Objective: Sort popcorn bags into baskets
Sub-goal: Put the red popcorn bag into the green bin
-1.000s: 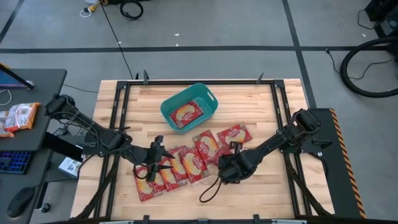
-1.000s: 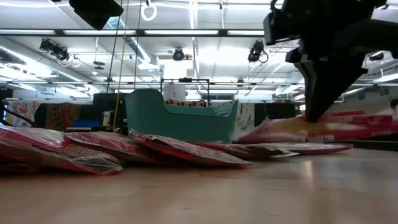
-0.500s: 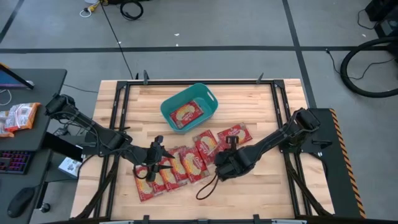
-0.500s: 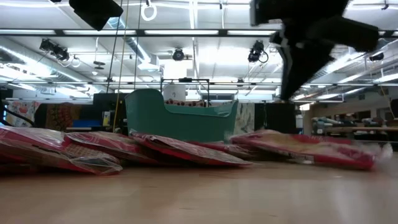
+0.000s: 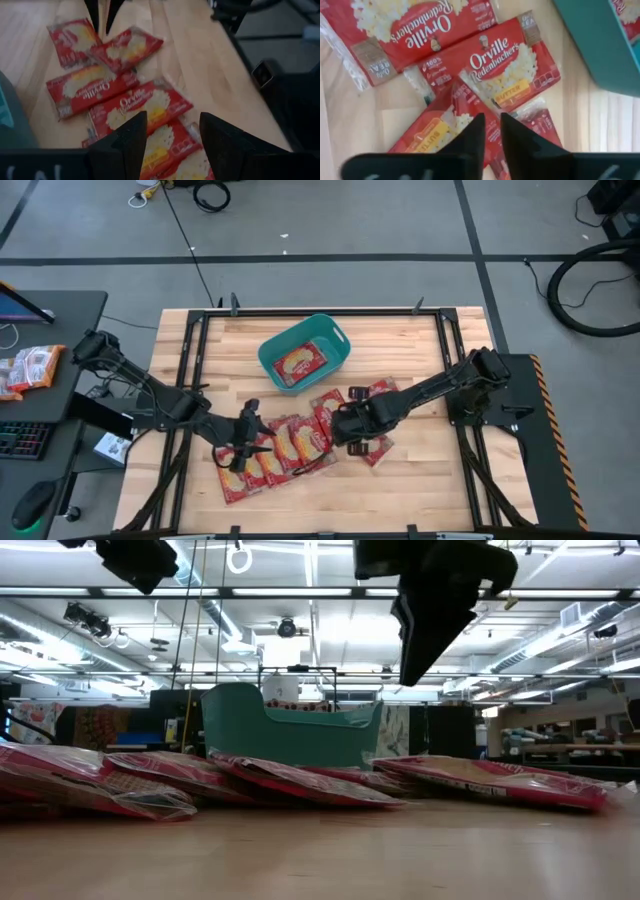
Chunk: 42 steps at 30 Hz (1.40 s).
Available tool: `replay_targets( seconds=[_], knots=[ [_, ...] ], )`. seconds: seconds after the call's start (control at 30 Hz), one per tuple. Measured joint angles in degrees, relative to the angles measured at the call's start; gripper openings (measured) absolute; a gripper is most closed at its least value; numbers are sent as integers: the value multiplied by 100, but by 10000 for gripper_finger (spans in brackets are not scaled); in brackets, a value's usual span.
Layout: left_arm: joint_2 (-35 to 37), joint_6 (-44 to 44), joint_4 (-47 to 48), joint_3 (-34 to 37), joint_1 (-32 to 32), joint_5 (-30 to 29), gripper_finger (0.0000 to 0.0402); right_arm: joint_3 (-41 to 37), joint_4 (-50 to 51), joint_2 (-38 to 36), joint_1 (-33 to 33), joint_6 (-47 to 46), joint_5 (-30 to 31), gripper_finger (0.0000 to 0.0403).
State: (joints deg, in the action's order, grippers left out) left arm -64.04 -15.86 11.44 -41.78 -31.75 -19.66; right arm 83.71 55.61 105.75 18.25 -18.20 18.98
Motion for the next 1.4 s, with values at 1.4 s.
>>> replay_targets(
  seconds=[1.4],
  knots=[
    [-239, 30, -218, 4, 227, 42, 185, -2127, -1886, -1090, -1148, 1318, -1352, 140]
  ],
)
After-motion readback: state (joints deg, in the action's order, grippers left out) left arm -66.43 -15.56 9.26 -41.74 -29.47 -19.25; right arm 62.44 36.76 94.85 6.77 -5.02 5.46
